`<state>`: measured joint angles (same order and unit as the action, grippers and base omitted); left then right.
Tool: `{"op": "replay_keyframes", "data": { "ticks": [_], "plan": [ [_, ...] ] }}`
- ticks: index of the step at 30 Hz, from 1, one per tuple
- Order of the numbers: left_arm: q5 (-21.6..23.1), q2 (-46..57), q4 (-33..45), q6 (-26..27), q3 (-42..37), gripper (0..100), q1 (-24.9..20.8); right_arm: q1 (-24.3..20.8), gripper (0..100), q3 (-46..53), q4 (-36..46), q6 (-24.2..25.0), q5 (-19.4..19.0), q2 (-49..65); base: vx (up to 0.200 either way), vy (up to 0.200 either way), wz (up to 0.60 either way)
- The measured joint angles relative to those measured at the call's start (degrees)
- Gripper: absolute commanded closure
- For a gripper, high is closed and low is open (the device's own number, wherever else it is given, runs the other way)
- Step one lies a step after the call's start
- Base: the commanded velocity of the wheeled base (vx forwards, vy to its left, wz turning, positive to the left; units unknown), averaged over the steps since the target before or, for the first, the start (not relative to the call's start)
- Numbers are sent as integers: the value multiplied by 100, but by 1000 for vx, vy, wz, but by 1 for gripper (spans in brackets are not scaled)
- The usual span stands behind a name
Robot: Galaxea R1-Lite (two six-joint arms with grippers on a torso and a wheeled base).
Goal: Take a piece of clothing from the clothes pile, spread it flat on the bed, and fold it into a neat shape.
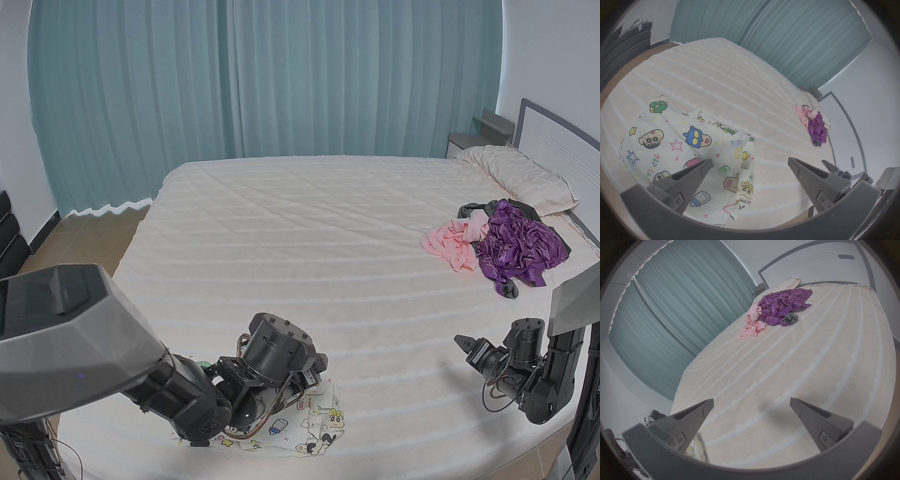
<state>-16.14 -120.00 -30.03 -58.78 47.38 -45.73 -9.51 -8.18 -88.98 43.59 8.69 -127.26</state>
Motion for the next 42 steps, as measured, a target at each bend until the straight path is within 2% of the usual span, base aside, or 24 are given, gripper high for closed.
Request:
{"op": "replay_keyframes", "data": {
  "ticks": [7,12,19,23,27,34,42],
  "plan": [
    [49,873,22,-69,-229,0,28,-22,0,2,0,0,1,-39,0,0,0],
    [244,1498,24,-105,-792,0,166,-68,0,13,0,11,1,-59,0,0,0],
    [1176,2111,-5,-731,-1621,0,819,-190,0,24,0,33,26,-102,0,0,0],
    [1497,2285,-5,-909,-1958,0,1123,-245,0,44,0,35,45,-102,0,0,0],
    [1668,2370,-16,-1098,-2244,0,1271,-336,0,68,0,41,59,-96,-200,0,0],
    [2232,2405,-18,-1195,-2432,0,1514,-527,0,127,0,50,66,-89,-143,0,0],
    [2394,2280,-22,-1213,-2377,0,1649,-611,0,154,0,52,63,-88,0,0,0]
  ]
}}
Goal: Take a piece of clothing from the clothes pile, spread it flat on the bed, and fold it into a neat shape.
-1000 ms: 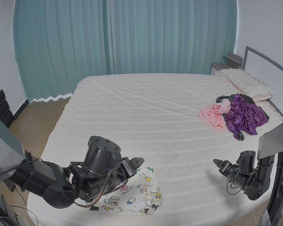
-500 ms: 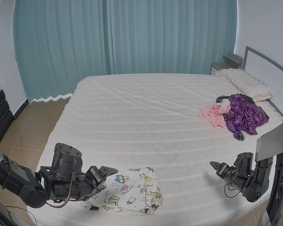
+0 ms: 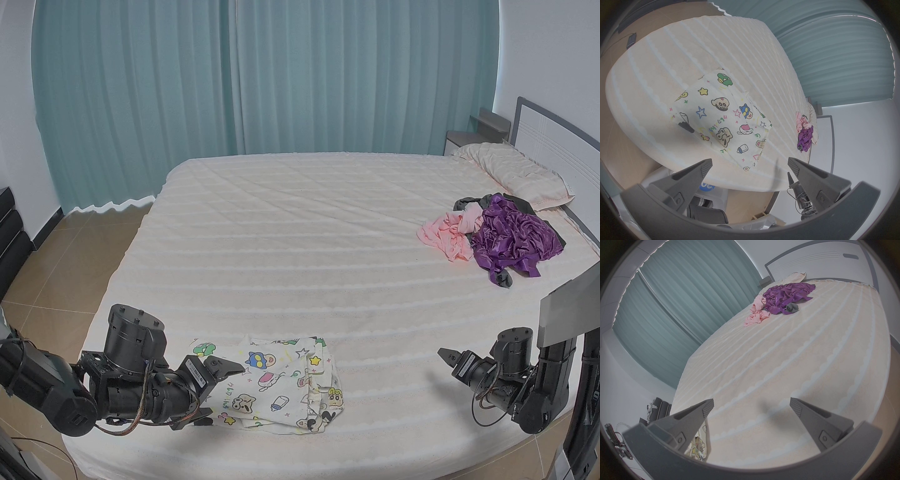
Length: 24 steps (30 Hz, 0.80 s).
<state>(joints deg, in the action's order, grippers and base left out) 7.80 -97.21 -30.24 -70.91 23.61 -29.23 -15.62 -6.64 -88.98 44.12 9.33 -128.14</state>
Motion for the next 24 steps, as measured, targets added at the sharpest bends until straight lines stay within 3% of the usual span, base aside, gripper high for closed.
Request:
{"op": "replay_keyframes", "data": {
  "ticks": [5,24],
  "plan": [
    [10,-37,-2,0,6,0,29,-6,0,0,0,0,0,0,0,0,0],
    [347,-83,-161,16,-74,0,232,-205,0,41,-2,5,-5,51,0,189,0]
  ]
}}
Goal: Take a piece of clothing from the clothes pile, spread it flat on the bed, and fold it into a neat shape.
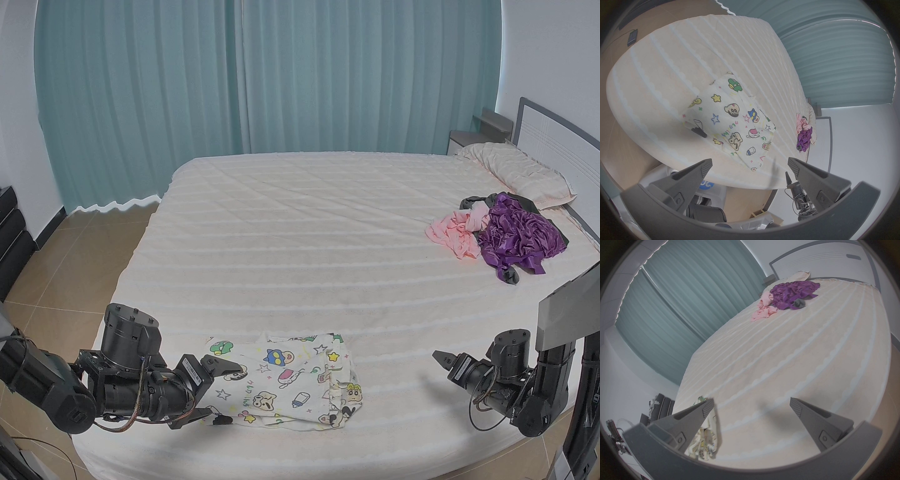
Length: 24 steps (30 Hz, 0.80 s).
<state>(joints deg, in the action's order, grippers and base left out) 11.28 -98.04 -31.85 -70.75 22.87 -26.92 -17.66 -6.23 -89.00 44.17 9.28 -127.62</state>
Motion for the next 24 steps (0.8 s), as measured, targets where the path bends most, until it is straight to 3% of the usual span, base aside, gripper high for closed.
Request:
{"op": "replay_keyframes", "data": {
  "ticks": [8,12,17,24],
  "plan": [
    [207,9,-93,39,-110,0,10,-755,0,98,2,182,-79,141,0,0,0],
    [306,-12,-607,61,-245,0,71,-1248,0,17,0,200,-315,128,0,0,0],
    [350,-290,-1325,93,-460,0,158,-1685,0,-339,0,-137,-677,-52,0,0,0],
    [352,-723,-1651,263,-549,0,258,-1993,0,-705,2,-330,-841,-573,0,0,0]
  ]
}}
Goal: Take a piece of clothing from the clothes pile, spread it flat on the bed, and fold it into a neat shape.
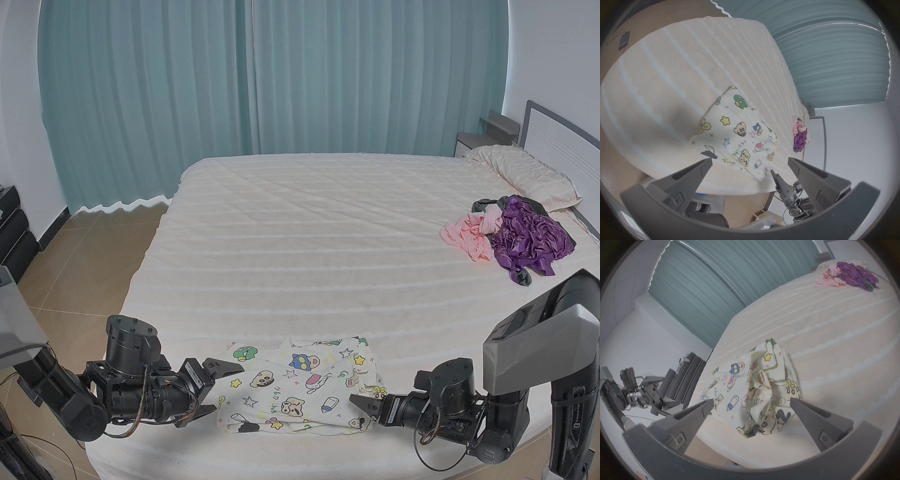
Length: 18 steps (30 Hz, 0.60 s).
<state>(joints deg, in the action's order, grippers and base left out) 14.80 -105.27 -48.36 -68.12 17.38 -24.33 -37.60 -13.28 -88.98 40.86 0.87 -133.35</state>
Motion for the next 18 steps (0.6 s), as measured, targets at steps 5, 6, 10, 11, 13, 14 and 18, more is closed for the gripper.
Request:
{"op": "replay_keyframes", "data": {
  "ticks": [5,6,10,11,13,14,18],
  "plan": [
    [4,-195,-41,24,13,0,17,-132,0,-85,2,-20,-32,-218,0,0,0],
    [4,-217,-41,24,13,0,22,-165,0,-102,0,-30,-27,-240,0,0,0],
    [4,-295,-44,35,2,0,28,-319,0,-271,0,-250,-29,-341,0,0,0],
    [4,-306,-44,38,0,0,30,-333,0,-301,2,-285,-27,-363,0,0,0],
    [4,-330,-41,38,-2,0,33,-367,0,-364,0,-347,-24,-413,0,0,0],
    [4,-339,-44,40,-2,0,33,-389,0,-393,0,-369,-27,-441,0,0,0],
    [6,-363,-41,63,-7,0,33,-427,0,-530,71,-439,-9,-592,0,0,0]
  ]
}}
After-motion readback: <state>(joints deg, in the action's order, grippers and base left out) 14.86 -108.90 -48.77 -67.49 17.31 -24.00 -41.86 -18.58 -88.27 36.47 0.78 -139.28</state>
